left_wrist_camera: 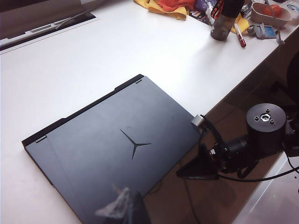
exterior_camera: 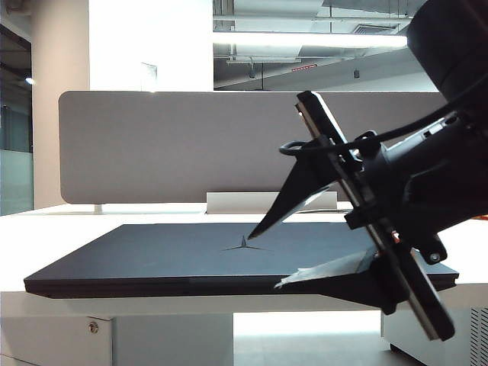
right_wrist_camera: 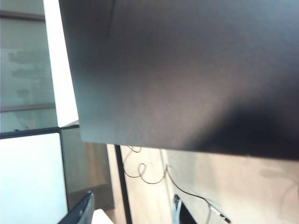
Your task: Open the lid of the laptop and use the keypad to enter the password "123".
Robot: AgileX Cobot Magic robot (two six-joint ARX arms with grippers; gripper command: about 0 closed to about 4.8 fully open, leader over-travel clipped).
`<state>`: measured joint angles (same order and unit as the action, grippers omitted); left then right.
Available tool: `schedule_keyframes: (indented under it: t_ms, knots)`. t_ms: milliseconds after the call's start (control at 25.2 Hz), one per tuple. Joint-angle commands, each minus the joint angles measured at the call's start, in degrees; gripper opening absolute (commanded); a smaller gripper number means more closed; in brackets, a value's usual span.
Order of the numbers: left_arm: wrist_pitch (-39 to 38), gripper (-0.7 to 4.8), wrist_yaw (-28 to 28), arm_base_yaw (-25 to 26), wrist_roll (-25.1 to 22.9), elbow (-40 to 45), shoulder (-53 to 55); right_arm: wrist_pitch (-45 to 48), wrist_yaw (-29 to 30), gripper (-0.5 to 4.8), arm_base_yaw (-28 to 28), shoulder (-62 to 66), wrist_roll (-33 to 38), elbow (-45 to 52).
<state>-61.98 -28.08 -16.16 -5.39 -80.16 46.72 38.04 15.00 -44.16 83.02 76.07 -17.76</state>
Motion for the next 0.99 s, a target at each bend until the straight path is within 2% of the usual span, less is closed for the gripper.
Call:
schedule_keyframes:
  t_ms: [40,317,436,674,991]
  knots:
    - [0.3,-0.06,-0.4,-0.1,-0.2,-0.3,0.0,3.2,0.1,2.13,-0.1,1.6,1.8,-0.3]
    - [-0.8,-0.06,-0.8,-0.1,-0.2,-0.3,1.3,6.0,0.2,2.13,-0.1,6.2,2.4,-2.9]
    - [-2.6,-0.06,-4.5,-0.1,-0.4,-0.3,1.8,6.0,0.2,2.13,0.0,8.2,2.4,-5.0]
    - [-8.9,-0.06,-4.5,-0.1,-2.9,-0.3,1.8,6.0,-0.1,2.13,0.0,10.2,2.4,-6.7]
    - [-9.5,-0.06,-4.1,-0.1,-3.0,-0.3,1.8,6.8,-3.1,2.12,0.0,11.6,2.4,-6.7]
